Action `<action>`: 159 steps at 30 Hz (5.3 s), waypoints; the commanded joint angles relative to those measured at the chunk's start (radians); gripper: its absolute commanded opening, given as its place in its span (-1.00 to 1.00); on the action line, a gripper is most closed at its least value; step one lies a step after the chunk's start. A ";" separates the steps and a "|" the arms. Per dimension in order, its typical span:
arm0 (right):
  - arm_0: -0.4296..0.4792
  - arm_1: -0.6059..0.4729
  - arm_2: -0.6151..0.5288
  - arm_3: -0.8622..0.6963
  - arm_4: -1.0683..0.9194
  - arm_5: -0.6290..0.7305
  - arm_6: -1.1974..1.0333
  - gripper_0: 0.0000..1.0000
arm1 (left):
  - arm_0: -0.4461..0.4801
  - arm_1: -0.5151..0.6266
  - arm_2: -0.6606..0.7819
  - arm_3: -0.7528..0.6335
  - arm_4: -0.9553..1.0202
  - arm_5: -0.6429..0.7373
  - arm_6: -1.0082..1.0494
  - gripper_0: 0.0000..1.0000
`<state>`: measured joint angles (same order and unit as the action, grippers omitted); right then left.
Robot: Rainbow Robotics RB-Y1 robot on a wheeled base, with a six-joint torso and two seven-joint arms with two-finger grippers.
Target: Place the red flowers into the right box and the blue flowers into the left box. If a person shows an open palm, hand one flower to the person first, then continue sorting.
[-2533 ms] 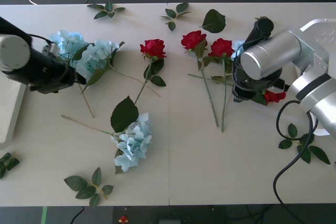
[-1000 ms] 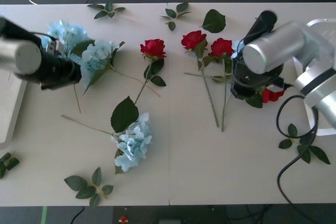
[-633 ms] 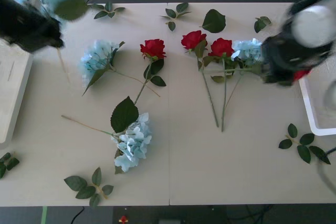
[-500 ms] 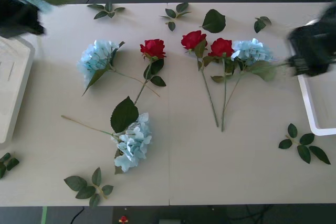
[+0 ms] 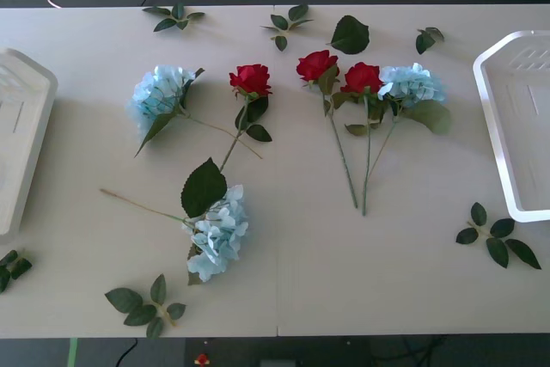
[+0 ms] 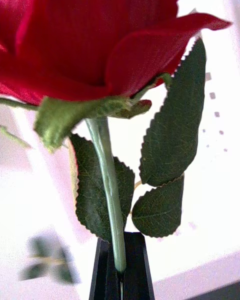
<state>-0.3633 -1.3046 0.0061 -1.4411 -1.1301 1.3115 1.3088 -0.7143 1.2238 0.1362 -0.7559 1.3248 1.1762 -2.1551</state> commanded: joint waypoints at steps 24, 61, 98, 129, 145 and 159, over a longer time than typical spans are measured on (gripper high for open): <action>-0.269 0.252 0.233 0.446 0.380 -0.457 0.227 -1.00 | 0.358 -0.139 0.028 -0.068 -0.168 -0.365 -0.016 -0.98; -0.215 0.165 0.233 0.343 0.164 -0.345 0.145 1.00 | 0.050 -0.129 0.234 -0.068 -0.366 0.089 0.044 1.00; -0.217 0.493 0.500 -0.317 0.586 -0.049 -0.959 1.00 | -0.382 -0.231 -1.006 -0.640 -0.044 -0.214 1.612 1.00; -0.442 0.778 0.592 0.269 0.744 -0.228 -0.944 1.00 | -0.573 -0.348 -1.569 -0.666 -0.266 -0.622 2.443 1.00; -0.488 0.809 0.618 0.387 0.739 -0.290 -0.953 -1.00 | -0.616 -0.498 -1.719 -0.379 -0.294 -0.688 2.511 1.00; -0.493 0.809 0.620 0.387 0.721 -0.293 -0.947 -1.00 | -0.662 -0.500 -1.834 -0.453 -0.303 -0.688 2.520 -1.00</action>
<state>-0.8044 -0.5165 0.6138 -1.0503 -0.4014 1.0260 0.3728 -1.3181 0.7358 -1.7005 -1.1886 1.0376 0.4984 0.3449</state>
